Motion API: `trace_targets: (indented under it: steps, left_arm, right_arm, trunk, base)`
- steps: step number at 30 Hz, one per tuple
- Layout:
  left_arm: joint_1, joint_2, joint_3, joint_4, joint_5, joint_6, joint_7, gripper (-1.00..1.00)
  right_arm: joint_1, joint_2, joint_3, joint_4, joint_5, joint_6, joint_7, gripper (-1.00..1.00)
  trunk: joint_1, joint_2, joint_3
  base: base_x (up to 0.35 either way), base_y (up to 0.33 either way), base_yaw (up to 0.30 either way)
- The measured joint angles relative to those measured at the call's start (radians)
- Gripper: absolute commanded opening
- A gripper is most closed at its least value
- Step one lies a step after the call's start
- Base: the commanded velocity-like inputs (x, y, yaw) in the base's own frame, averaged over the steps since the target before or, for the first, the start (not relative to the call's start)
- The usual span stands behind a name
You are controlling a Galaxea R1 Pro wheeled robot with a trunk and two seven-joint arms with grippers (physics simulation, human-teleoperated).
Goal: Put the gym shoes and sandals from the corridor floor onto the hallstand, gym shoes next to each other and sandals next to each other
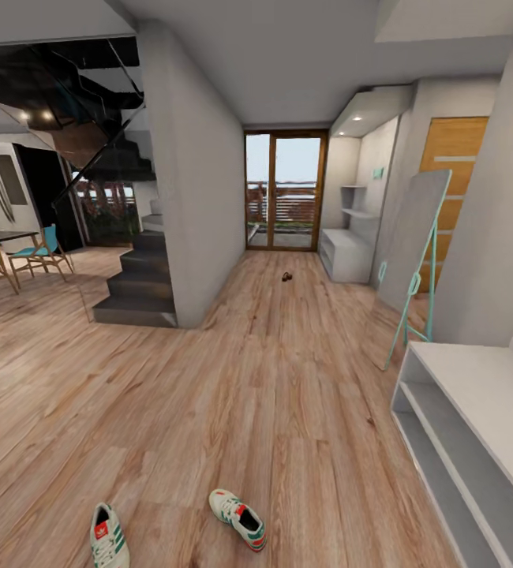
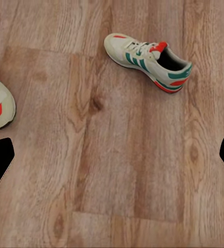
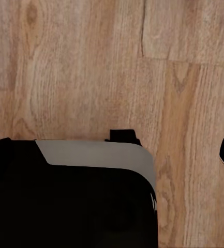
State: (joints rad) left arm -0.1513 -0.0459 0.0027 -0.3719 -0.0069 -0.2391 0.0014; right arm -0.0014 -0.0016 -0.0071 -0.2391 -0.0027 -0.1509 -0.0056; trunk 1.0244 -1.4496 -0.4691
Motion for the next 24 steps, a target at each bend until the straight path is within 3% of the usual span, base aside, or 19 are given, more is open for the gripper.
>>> trace_targets:
  steps: [12,24]
  left_arm:
    - [0.0,0.0,0.0,0.0,0.0,0.0,0.0,1.0]
    - [0.0,0.0,0.0,0.0,0.0,0.0,0.0,1.0]
  right_arm:
    - [0.0,0.0,0.0,0.0,0.0,0.0,0.0,1.0]
    - [0.0,0.0,0.0,0.0,0.0,0.0,0.0,1.0]
  trunk:
    - [0.0,0.0,0.0]
    - [0.0,0.0,0.0]
  base:
    - [0.342,-0.033,0.033]
    - [0.277,-0.165,0.26]
